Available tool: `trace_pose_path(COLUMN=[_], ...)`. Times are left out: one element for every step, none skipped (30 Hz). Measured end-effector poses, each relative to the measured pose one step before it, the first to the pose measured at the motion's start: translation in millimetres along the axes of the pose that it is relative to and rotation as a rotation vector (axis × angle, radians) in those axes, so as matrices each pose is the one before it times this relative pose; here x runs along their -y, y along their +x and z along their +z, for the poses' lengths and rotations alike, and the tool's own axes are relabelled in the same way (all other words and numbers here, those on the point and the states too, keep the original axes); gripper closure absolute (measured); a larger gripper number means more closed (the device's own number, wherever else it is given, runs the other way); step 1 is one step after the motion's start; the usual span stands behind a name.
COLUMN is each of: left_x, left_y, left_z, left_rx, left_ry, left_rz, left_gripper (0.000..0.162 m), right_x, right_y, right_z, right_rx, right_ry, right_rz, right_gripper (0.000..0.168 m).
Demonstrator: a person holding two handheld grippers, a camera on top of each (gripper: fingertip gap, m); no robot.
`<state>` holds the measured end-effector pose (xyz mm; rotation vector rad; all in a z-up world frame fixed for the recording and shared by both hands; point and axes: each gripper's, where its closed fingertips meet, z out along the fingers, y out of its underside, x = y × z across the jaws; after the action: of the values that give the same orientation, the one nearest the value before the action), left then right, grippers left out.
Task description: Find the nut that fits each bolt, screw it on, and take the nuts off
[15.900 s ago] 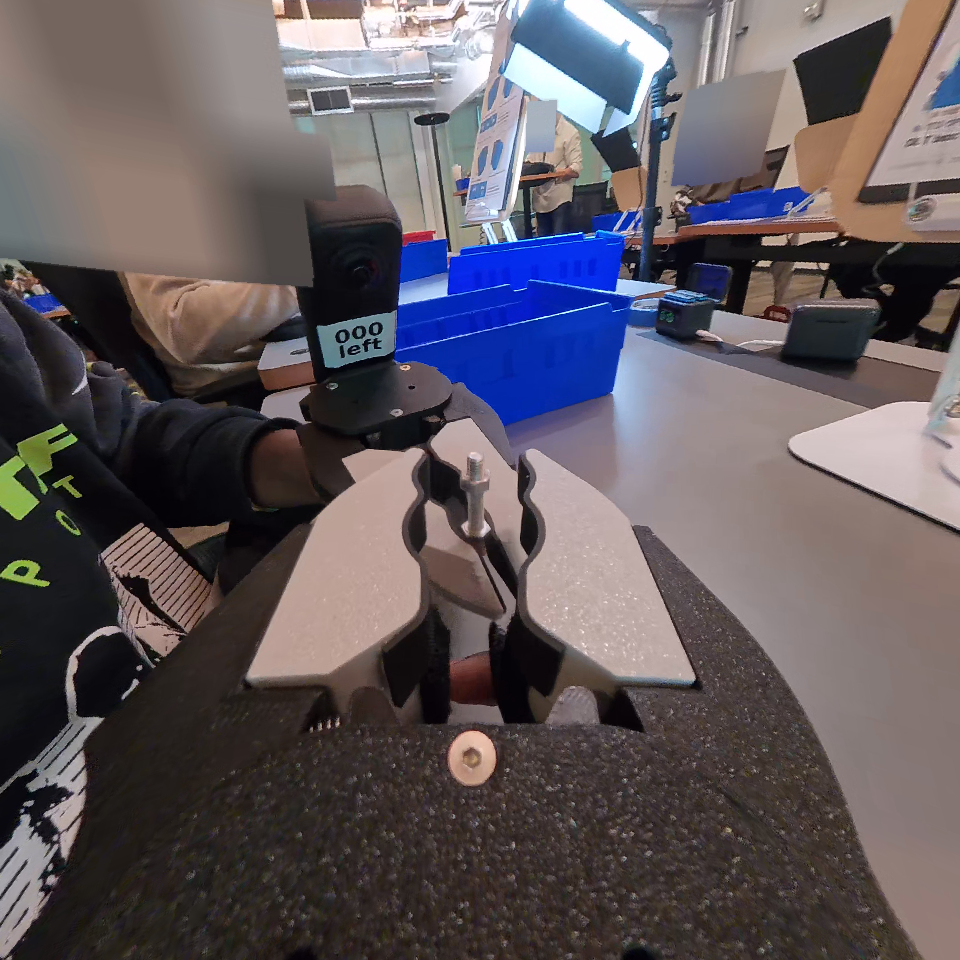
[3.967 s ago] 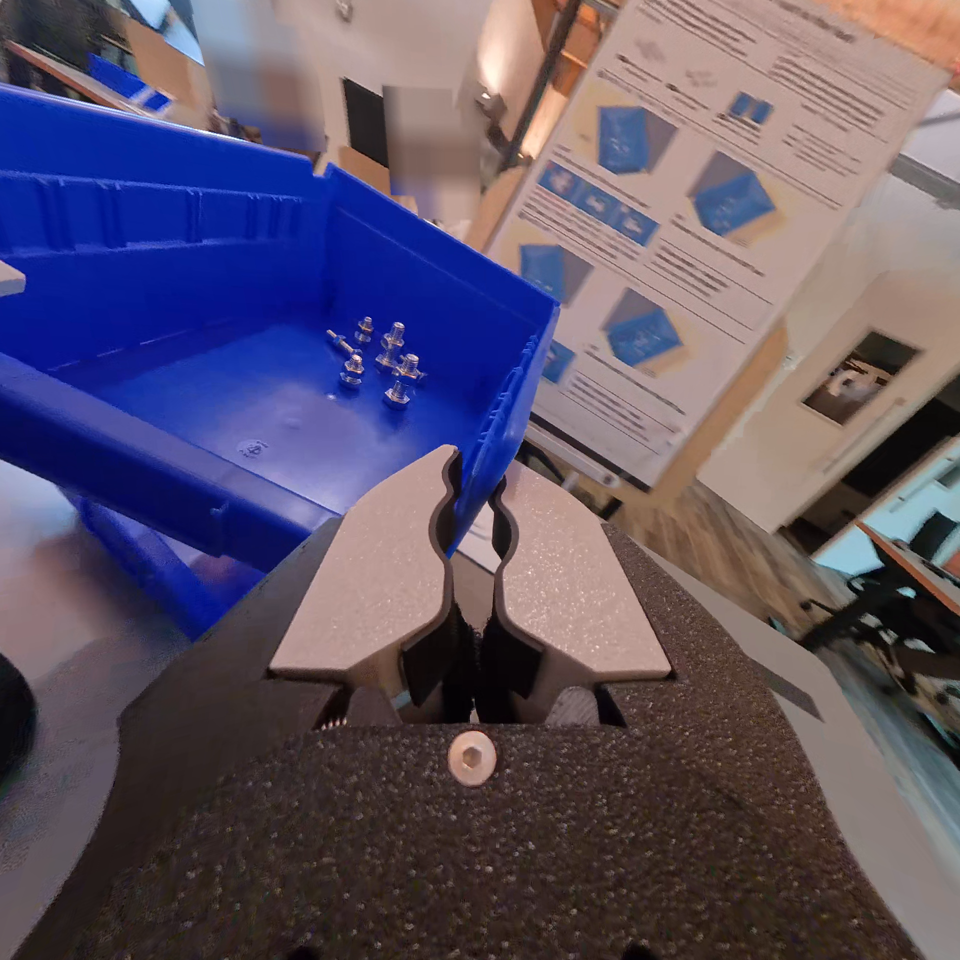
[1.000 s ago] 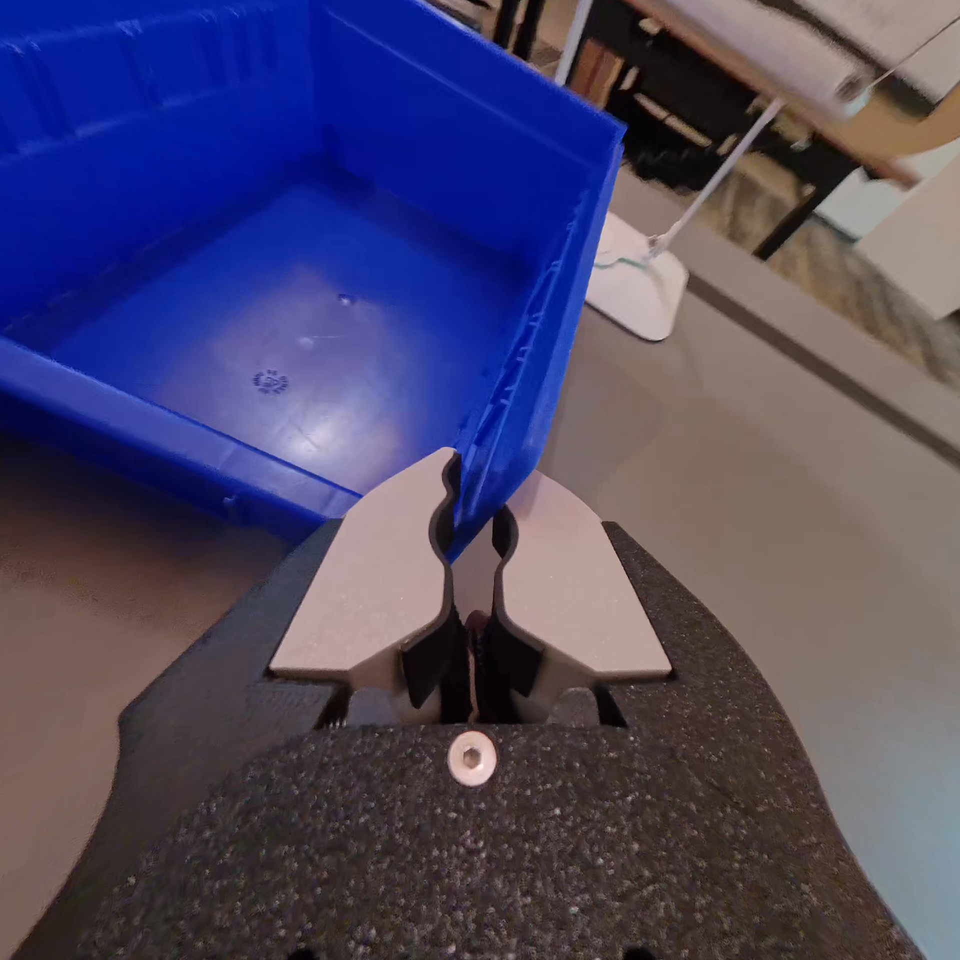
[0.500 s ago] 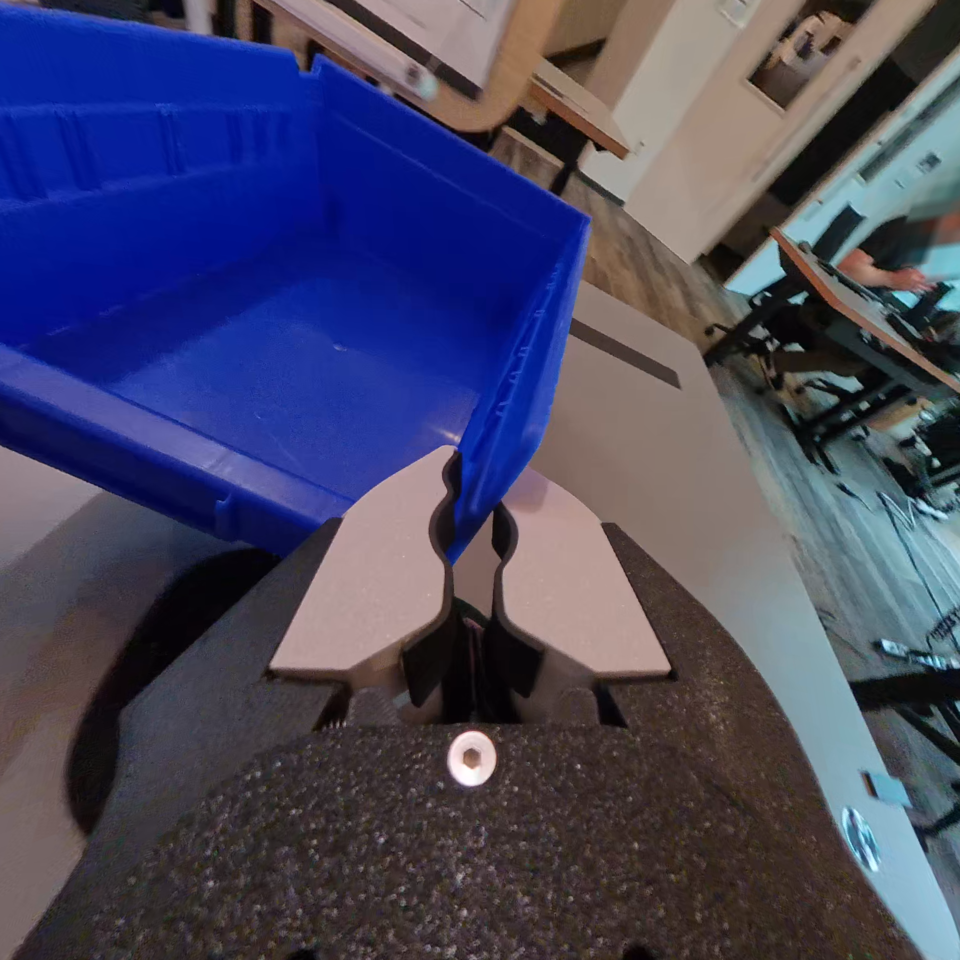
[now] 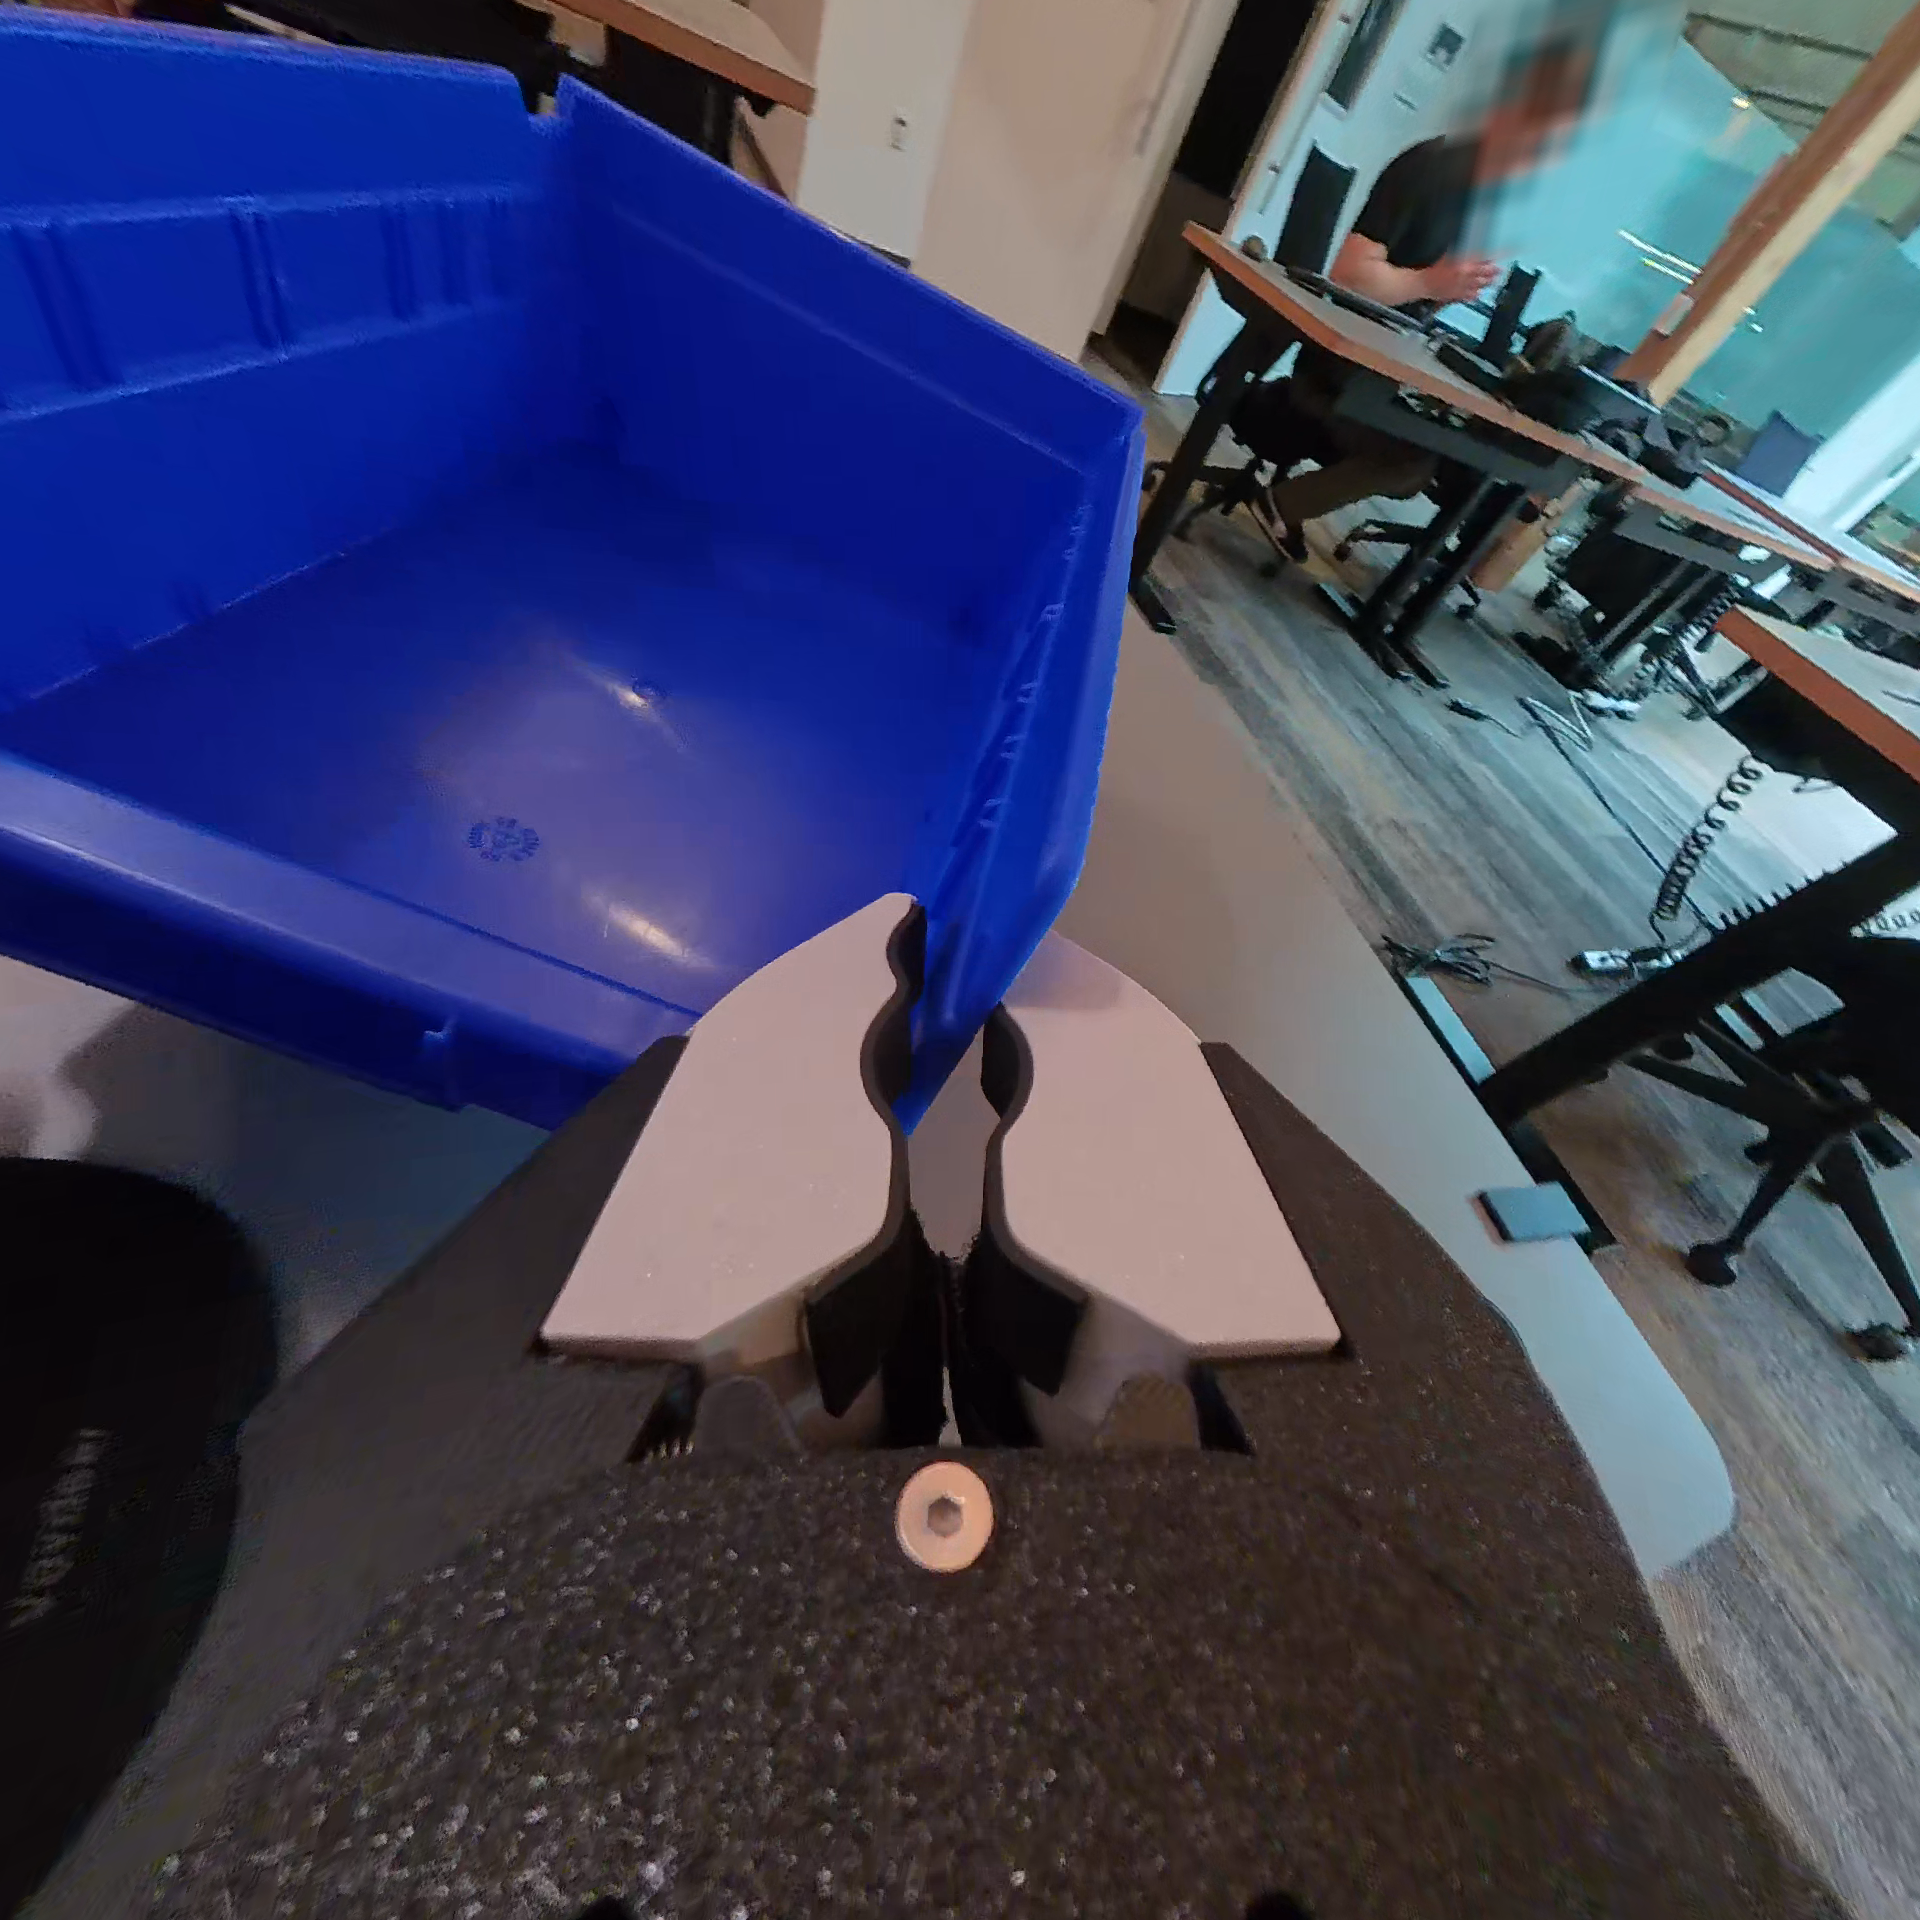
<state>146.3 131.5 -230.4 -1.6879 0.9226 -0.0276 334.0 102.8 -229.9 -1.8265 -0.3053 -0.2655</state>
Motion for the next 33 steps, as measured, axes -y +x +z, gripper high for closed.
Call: trace_pose_path(left_x=[3.12,2.6,2.3,2.27,1.65,0.92,-0.28,-0.75,-2.18,-2.86,-2.14,-2.34,-1.87,-2.11,-2.08,-2.12,-1.93,-0.45,-1.17,-0.98,-1.42,-2.13,-1.74,2.59,4.36,3.06,1.61,2.24,2.78,2.9,6.03,6.94,7.13], left_y=[4.8,4.46,4.46,4.36,5.19,5.1,5.04,4.6,3.96,2.57,1.52,0.73,0.46,0.64,1.55,2.35,1.55,-0.32,-1.2,-1.71,-2.25,-2.02,-2.3,-4.42,-1.2,1.66,1.62,2.94,2.88,2.26,-1.38,-3.24,-4.93], left_z=[7.29,6.49,5.59,4.37,3.62,3.05,2.65,2.46,2.53,2.25,1.6,1.55,1.37,1.51,1.43,1.06,0.66,-0.3,-1.26,-1.55,-1.7,-1.77,-2.04,-2.62,-2.73,-1.78,-1.35,-2.58,-4.36,-6.07,-8.98,-10.75,-11.79], left_rx=[-0.011,-0.0078,-0.0056,-0.0019,-0.0048,-0.0056,-0.0072,-0.0095,-0.0121,-0.0074,-0.0055,-0.0018,-0.0009,-0.0014,-0.0052,-0.0102,-0.0033,0.0032,-0.0025,-0.0086,-0.0087,-0.0091,-0.0038,0.0158,-0.003,-0.0149,-0.0073,-0.0143,-0.0176,-0.0218,-0.0036,-0.0014,0.0028], left_ry=[0.0058,0.0018,0.0008,0.0023,0.0005,-0.002,-0.0053,-0.0037,-0.0063,-0.0046,0.004,0.0011,-0.0015,-0.0083,-0.0128,-0.0148,-0.0145,-0.0102,-0.0182,-0.0103,-0.0065,-0.0058,0.0013,0.0311,0.0362,0.0193,0.0043,0.0118,0.0243,0.0331,0.0542,0.0474,0.0344], left_rz=[0.001,0.0,-0.0026,0.0014,0.0014,0.0005,-0.0021,-0.0074,-0.0114,-0.0074,-0.0057,-0.0054,-0.0042,0.0052,0.0108,0.0136,0.0072,0.0028,0.0011,0.0021,0.0017,0.0001,-0.0033,-0.0021,0.0104,0.0069,-0.0005,0.0027,-0.0025,-0.0107,-0.0168,-0.0154,-0.0144], left_gripper=[0.14,0.14,0.14,0.141,0.141,0.14,0.14,0.14,0.139,0.139,0.139,0.139,0.139,0.138,0.137,0.136,0.136,0.135,0.136,0.136,0.136,0.135,0.132,0.12,0.119,0.116,0.112,0.111,0.11,0.11,0.11,0.11,0.109], right_x=[-5.46,-5.32,-5.21,-4.9,-4.38,-3.94,-3.49,-3.31,-2.43,-1.15,-0.93,-1.16,-1.79,-2.65,-3.39,-3.87,-2.53,0.31,1.74,1.81,1.47,0.98,1.17,1.84,2.36,1.66,0.36,0.47,2.09,4.15,5.88,7.61,8.99], right_y=[6.23,5.67,5.24,4.97,4.87,4.3,3.56,2.75,1.62,0.67,0.05,-0.43,-0.47,-0.38,-0.15,-0.44,-0.84,-0.66,-0.31,-0.17,-0.13,0.2,-0.04,-0.09,-0.4,-0.91,-0.78,-0.03,0.33,0.7,0.71,-0.24,-1.28], right_z=[0.69,0.81,0.97,1.03,0.99,0.6,0.38,0.07,-0.2,-0.23,-0.18,0.05,0.63,1.11,1.31,1.46,0.79,-0.57,-1.75,-1.98,-1.87,-1.9,-1.64,-1.54,-0.93,-0.44,-0.4,-1.17,-2.35,-3.84,-4.74,-5.4,-5.28], right_rx=[-0.0129,-0.013,-0.0103,-0.0066,-0.0047,-0.002,-0.0004,-0.0004,0.0001,0.0003,-0.0009,-0.0017,-0.0016,0.0012,0.0056,0.0115,0.0167,0.015,0.0131,0.0136,0.0105,0.006,0.0015,-0.0039,-0.0061,-0.0043,-0.0063,-0.0106,-0.0115,-0.011,-0.0086,-0.0033,0.0022], right_ry=[-0.0069,-0.0057,-0.0057,-0.0051,-0.0028,-0.0019,-0.004,-0.0055,-0.003,0.0013,-0.0014,-0.0057,-0.008,-0.0081,-0.0085,-0.0096,-0.004,0.0078,0.0087,0.0025,-0.0032,-0.0096,-0.0099,-0.0001,0.01,0.0073,-0.0045,-0.006,0.0054,0.0172,0.0262,0.0336,0.0377], right_rz=[0.005,0.0053,0.0085,0.0112,0.0135,0.0146,0.0123,0.0069,0.0013,-0.0045,-0.0107,-0.0136,-0.0114,-0.0033,0.007,0.015,0.0199,0.024,0.0277,0.0291,0.0251,0.0169,0.0085,0.0021,-0.0008,-0.0005,0.0002,-0.0018,-0.005,-0.0052,-0.0024,0.0016,0.0052], right_gripper=[0.16,0.16,0.16,0.16,0.16,0.16,0.16,0.16,0.16,0.161,0.161,0.16,0.16,0.16,0.16,0.16,0.16,0.159,0.153,0.145,0.135,0.122,0.112,0.107,0.106,0.105,0.104,0.102,0.101,0.101,0.102,0.104,0.106])
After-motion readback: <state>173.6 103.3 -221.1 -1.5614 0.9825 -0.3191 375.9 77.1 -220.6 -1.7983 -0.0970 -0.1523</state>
